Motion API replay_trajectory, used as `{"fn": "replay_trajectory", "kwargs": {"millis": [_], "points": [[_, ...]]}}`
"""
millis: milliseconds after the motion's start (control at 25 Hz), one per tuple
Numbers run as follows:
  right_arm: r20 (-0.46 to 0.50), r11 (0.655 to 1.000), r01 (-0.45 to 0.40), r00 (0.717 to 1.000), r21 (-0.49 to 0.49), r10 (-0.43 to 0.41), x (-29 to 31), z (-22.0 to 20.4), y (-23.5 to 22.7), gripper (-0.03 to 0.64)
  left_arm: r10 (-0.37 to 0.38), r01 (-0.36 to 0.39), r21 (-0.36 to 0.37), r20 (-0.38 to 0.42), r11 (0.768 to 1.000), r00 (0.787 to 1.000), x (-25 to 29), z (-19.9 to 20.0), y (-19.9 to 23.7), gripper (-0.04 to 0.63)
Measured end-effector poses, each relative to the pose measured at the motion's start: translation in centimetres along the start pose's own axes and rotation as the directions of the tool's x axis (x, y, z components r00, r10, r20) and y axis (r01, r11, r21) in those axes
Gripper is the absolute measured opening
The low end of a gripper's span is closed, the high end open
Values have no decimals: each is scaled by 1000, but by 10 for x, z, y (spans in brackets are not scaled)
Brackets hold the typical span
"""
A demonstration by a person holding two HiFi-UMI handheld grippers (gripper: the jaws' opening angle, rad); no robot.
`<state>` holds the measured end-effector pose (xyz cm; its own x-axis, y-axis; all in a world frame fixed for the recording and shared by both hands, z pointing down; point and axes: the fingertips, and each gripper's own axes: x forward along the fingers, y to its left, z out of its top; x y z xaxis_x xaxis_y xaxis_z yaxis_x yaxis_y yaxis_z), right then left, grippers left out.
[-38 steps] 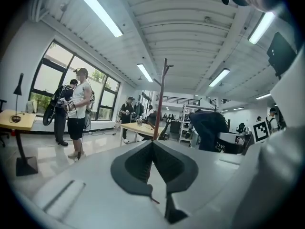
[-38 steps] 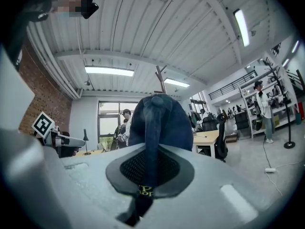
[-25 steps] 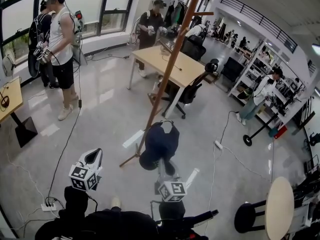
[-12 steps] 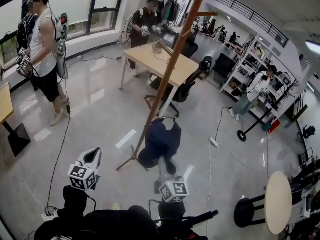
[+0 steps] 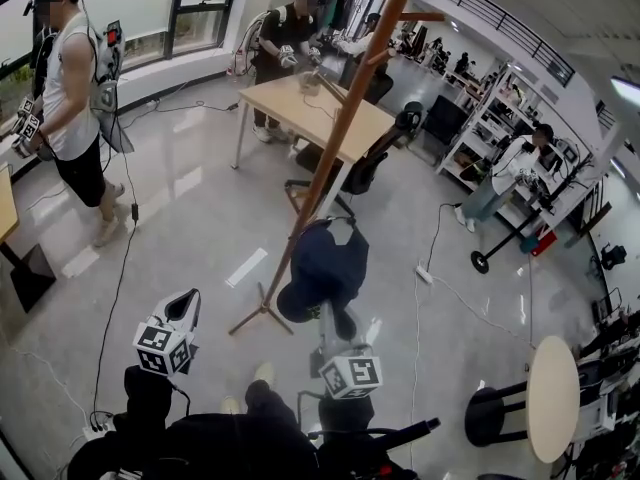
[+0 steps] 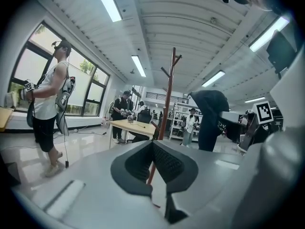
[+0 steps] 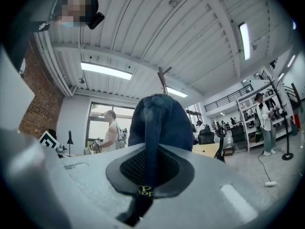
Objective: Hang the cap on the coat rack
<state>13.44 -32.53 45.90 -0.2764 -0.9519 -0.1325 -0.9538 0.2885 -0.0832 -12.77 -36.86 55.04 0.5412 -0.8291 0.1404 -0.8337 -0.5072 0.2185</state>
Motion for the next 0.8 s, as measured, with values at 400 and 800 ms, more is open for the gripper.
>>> {"fn": "replay_trajectory", "kwargs": {"millis": [400, 800], "points": [[102, 999, -28, 994, -42, 33, 35, 43, -4, 9, -2, 2, -8, -1, 1000, 1000, 18, -3, -3, 0], [249, 993, -22, 967, -119, 51, 54, 115, -8, 9, -45, 45, -3, -24, 999, 999, 30, -15, -18, 0]]}}
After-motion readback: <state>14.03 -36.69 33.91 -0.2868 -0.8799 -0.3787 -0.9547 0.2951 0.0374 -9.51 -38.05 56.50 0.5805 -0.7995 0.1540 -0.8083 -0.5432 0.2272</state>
